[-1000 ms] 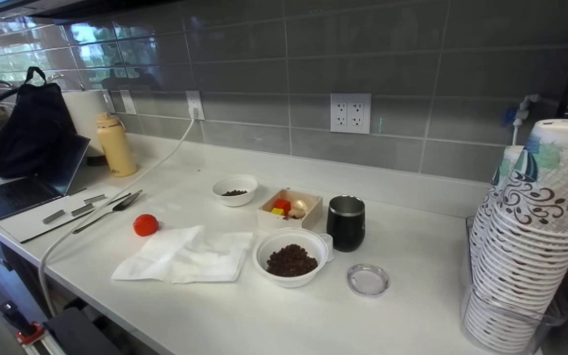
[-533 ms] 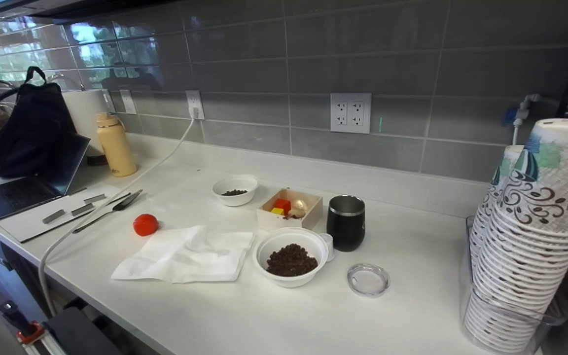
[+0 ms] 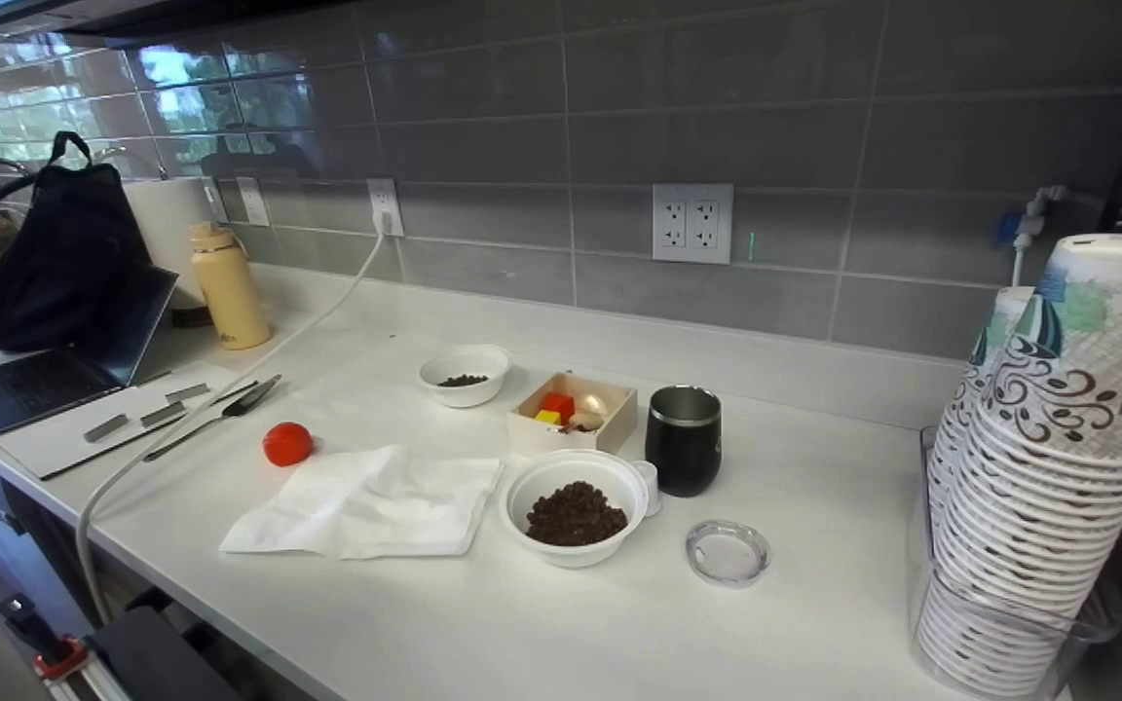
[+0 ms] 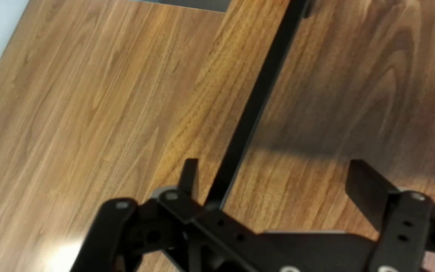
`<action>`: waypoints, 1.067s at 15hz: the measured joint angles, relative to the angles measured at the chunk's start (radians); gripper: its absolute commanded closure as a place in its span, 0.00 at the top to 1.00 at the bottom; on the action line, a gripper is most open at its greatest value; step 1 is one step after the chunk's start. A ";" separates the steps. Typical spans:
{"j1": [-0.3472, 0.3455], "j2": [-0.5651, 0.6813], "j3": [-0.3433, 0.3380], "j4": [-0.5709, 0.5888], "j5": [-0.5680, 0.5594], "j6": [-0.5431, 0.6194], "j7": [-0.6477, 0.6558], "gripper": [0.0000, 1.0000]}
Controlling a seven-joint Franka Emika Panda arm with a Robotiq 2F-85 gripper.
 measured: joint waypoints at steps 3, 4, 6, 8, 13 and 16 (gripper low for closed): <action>0.006 0.042 0.011 0.034 0.014 0.000 0.000 1.00; 0.006 0.053 0.017 0.044 0.014 0.000 0.001 1.00; 0.005 0.070 0.031 0.060 0.014 0.000 0.005 1.00; 0.005 0.082 0.048 0.072 0.014 -0.001 0.008 1.00; 0.004 0.085 0.096 0.085 0.021 -0.075 0.024 1.00; 0.003 0.081 0.119 0.086 0.025 -0.166 0.034 1.00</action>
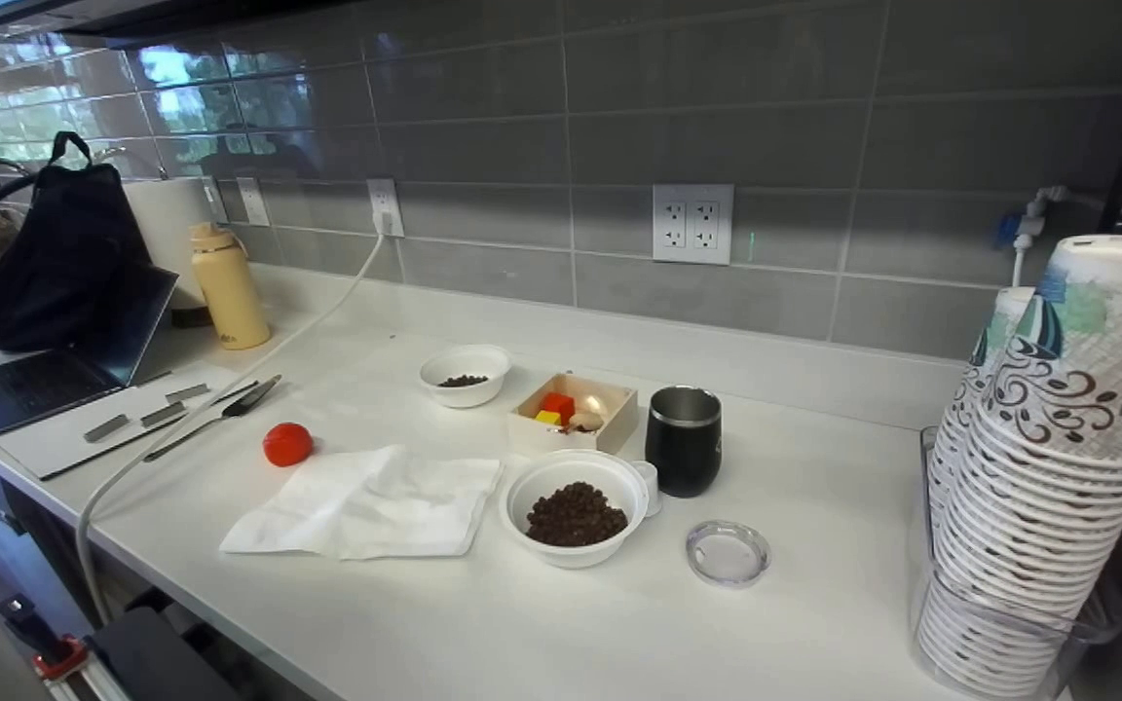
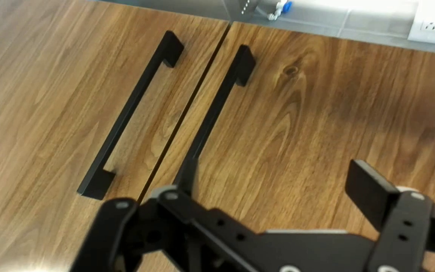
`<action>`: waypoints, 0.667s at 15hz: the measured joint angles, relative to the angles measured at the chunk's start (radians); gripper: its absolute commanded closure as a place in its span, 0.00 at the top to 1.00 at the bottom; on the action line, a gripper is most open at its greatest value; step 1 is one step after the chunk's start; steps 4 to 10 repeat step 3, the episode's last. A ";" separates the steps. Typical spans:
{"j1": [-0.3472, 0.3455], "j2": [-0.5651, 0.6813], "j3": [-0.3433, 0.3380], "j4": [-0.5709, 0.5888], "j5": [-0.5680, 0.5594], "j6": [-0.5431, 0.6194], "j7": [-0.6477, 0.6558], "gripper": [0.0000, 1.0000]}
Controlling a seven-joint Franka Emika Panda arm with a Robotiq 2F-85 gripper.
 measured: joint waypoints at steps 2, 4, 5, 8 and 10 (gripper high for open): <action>0.000 -0.005 0.010 -0.003 0.009 -0.059 0.005 1.00; 0.000 -0.009 0.013 -0.007 0.012 -0.084 0.008 1.00; 0.000 -0.009 0.013 -0.007 0.012 -0.084 0.008 1.00; 0.000 -0.009 0.013 -0.007 0.012 -0.084 0.008 1.00; 0.000 -0.009 0.013 -0.007 0.012 -0.084 0.008 1.00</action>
